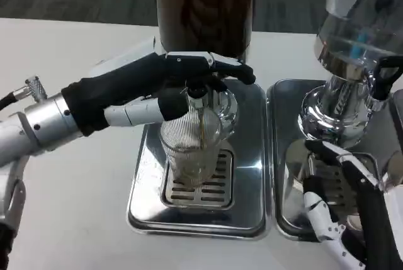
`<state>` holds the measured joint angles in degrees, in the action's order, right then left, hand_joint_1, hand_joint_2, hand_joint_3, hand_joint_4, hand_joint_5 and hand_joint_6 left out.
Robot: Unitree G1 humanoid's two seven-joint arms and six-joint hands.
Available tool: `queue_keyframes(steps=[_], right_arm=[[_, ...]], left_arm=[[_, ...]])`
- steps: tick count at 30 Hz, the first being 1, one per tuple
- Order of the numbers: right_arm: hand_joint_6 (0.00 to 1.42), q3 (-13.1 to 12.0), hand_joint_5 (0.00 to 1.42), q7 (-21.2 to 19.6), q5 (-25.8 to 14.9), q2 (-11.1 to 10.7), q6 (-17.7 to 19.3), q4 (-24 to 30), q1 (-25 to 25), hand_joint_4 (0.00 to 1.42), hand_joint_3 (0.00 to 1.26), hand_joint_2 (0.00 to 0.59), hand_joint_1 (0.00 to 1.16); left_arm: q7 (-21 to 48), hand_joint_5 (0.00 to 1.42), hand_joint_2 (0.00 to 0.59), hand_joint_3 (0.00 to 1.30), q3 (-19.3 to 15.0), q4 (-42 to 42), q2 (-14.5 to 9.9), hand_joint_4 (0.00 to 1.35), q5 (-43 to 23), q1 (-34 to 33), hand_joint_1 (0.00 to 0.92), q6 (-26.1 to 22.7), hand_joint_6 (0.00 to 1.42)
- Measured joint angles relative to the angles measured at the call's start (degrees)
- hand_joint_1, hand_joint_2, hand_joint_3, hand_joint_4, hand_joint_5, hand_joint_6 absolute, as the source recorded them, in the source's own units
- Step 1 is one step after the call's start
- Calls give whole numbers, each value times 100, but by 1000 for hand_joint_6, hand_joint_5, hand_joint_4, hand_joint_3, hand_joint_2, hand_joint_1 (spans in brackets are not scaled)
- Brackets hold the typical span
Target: Grasp the cup under the faucet to collect the drink, then remove the cup.
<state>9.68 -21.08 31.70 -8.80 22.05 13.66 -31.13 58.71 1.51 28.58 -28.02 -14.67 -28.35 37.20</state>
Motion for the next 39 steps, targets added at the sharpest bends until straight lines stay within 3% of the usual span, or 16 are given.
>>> queue_keyframes(steps=[3, 11, 18, 28, 39], right_arm=[[187, 2, 236, 311, -281, -49, 2, -38, 167, 221, 231, 279, 307], [212, -18, 226, 770, -624, -23, -71, -105, 582, 201, 207, 259, 340], [177, -34, 184, 1207, -754, -78, -243, -224, 941, 156, 149, 249, 337], [20, -65, 4, 1807, -1057, -238, -395, -491, 1492, 18, 47, 220, 342], [0, -35, 0, 2376, -1351, -340, -458, -761, 1898, 0, 0, 210, 316]], left_arm=[[-43, 144, 46, 309, 13, -7, -18, 184, 15, 14, 0, 43, 275], [-85, 144, 46, 309, 24, -39, -37, 184, 17, 48, 0, 70, 275], [-105, 144, 48, 309, 27, -41, -42, 190, 18, 53, 0, 73, 283], [-183, 144, 55, 309, 30, -130, -60, 194, 71, 103, 0, 74, 289], [-235, 144, 65, 316, 21, -246, -99, 194, 112, 165, 0, 73, 290]])
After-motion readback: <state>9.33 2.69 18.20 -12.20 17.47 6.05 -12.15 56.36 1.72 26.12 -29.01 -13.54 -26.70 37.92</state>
